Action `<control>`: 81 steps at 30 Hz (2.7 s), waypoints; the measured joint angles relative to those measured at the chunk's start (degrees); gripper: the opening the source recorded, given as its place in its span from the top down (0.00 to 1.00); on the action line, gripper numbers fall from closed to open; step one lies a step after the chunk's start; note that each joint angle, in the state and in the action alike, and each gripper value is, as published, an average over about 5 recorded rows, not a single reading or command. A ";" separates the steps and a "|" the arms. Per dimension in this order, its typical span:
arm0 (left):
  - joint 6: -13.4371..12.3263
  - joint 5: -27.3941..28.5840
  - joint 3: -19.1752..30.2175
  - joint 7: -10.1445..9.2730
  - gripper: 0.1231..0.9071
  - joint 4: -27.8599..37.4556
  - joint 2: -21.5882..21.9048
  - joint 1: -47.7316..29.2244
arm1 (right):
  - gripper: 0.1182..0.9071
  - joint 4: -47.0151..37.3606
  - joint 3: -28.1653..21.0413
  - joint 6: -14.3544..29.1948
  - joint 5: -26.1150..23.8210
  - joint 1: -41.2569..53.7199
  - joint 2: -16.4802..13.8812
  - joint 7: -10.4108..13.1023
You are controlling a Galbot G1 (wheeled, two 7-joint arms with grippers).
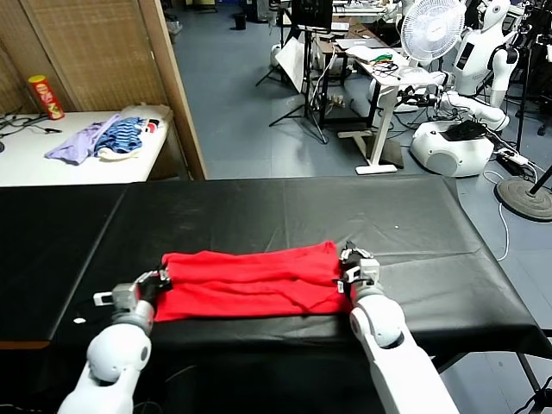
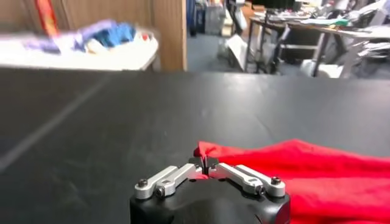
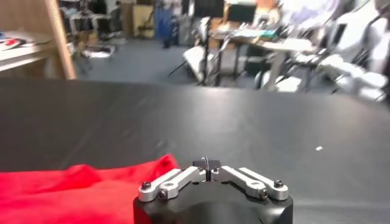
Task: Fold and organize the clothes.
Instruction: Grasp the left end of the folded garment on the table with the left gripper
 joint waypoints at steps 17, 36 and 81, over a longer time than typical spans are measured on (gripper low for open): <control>0.10 1.48 0.01 0.96 0.98 0.51 0.70 0.15 | 0.18 3.22 -1.22 -6.77 4.68 1.34 -0.20 -3.12; 0.75 0.96 0.06 1.02 0.98 1.02 0.63 -0.36 | 0.96 -1.95 -0.92 -4.32 4.47 3.37 1.81 -0.70; 2.94 -9.15 -2.05 2.68 0.36 -6.36 -3.21 6.96 | 0.14 17.95 5.64 -0.72 3.63 -10.63 -5.42 -4.94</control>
